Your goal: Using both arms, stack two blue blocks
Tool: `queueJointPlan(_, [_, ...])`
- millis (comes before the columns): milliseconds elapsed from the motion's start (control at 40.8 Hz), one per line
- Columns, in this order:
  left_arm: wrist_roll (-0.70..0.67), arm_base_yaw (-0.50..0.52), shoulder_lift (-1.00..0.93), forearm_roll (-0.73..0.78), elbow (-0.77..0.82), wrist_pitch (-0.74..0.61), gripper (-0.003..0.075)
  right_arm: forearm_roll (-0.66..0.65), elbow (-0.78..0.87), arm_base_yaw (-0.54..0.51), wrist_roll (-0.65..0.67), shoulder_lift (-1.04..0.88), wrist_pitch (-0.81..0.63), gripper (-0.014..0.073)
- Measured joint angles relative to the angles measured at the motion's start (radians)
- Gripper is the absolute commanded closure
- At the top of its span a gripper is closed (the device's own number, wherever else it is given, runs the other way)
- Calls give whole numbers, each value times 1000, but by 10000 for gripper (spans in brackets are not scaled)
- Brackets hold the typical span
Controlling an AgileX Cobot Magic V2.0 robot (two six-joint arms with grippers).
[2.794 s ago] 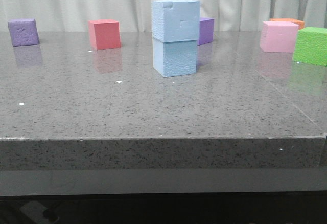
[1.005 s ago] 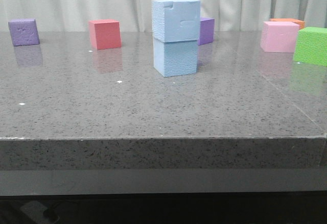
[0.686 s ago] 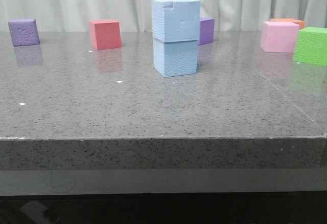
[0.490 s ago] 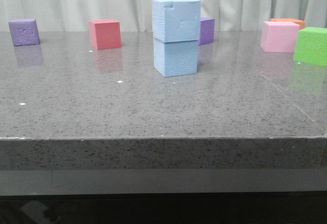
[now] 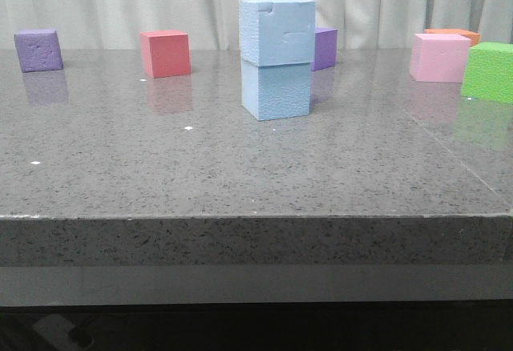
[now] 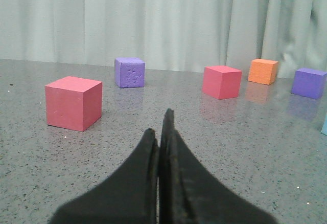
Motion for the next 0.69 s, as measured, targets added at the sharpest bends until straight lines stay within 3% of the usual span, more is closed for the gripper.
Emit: queueJointPlan(686, [0, 0, 0, 0, 0, 0, 741, 0, 0, -21, 2, 0, 0, 713])
